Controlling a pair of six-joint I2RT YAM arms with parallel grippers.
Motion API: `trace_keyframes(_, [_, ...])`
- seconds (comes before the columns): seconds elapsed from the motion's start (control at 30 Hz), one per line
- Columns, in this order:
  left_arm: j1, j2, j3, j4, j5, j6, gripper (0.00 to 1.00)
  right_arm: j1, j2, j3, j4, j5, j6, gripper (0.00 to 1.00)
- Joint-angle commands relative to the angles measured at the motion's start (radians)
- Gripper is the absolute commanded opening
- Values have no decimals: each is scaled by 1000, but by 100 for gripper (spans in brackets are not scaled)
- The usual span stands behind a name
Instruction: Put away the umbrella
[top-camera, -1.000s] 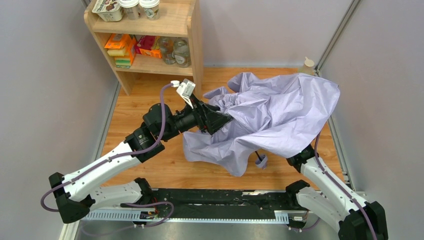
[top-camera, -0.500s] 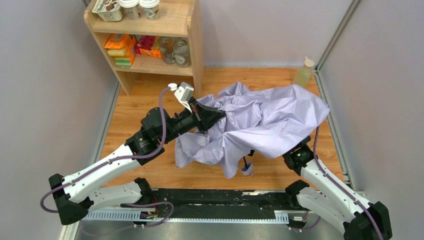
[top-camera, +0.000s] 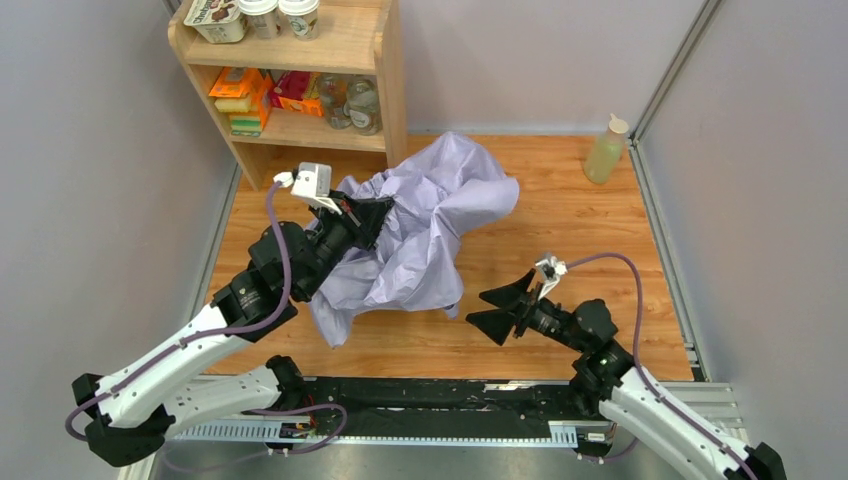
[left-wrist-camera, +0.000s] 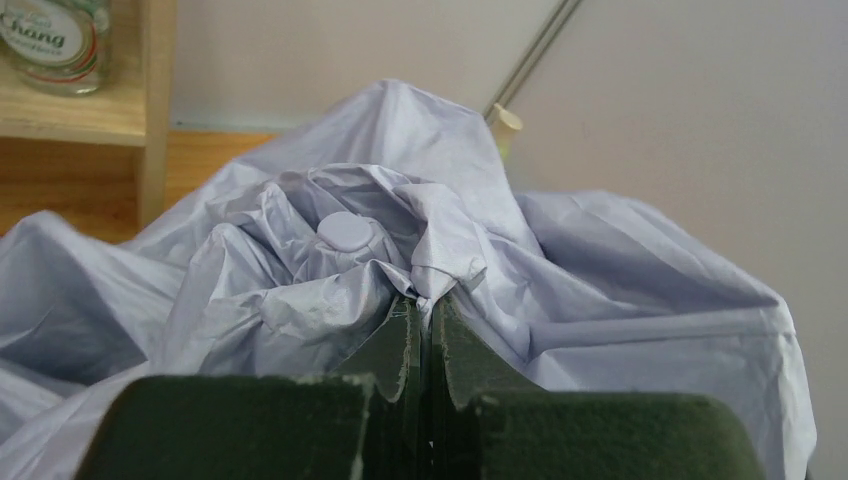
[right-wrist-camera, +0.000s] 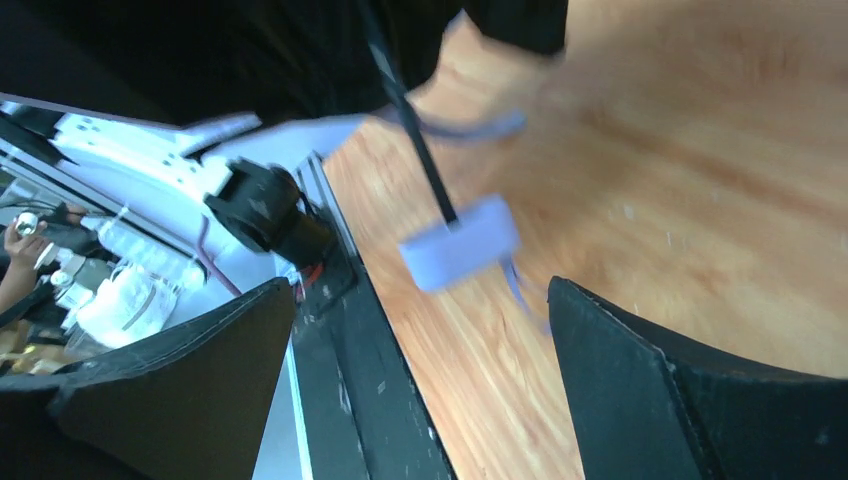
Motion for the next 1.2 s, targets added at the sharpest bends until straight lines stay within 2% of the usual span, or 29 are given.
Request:
trace_keyframes(0.0, [2, 3, 49, -35, -60, -64, 0, 100, -146, 60, -4, 237, -172, 100])
trace_keyframes(0.07, [0, 4, 54, -47, -54, -76, 0, 130, -127, 88, 5, 271, -258, 100])
trace_keyframes(0.2, [0, 10, 50, -39, -37, -99, 0, 168, 117, 168, 117, 222, -347, 97])
trace_keyframes(0.4, [2, 55, 89, -52, 9, -108, 0, 265, 405, 258, 308, 256, -418, 88])
trace_keyframes(0.57, [2, 78, 87, -35, 58, -113, 0, 309, 564, 340, 371, 284, -451, 63])
trace_keyframes(0.67, [2, 93, 99, -33, 95, -113, 0, 311, 617, 353, 416, 276, -453, 31])
trace_keyframes(0.73, [2, 101, 113, -41, 139, -96, 0, 312, 624, 338, 440, 273, -473, 0])
trace_keyframes(0.77, [2, 101, 130, -53, 175, -91, 0, 309, 620, 320, 466, 270, -476, 0])
trace_keyframes(0.83, [0, 93, 162, -114, 207, -79, 28, 280, 588, 301, 474, 199, -472, 0])
trace_keyframes(0.87, [2, 78, 167, -149, 219, -67, 53, 253, 572, 300, 476, 163, -456, 0])
trace_keyframes(0.93, [2, 41, 184, -203, 259, -44, 70, 202, 539, 295, 474, 40, -426, 0])
trace_keyframes(1.03, [2, -32, 192, -271, 293, -13, 70, 125, 497, 292, 488, -123, -369, 0])
trace_keyframes(1.17, [0, -147, 149, -320, 262, -2, 71, 96, 450, 275, 476, -164, -363, 0])
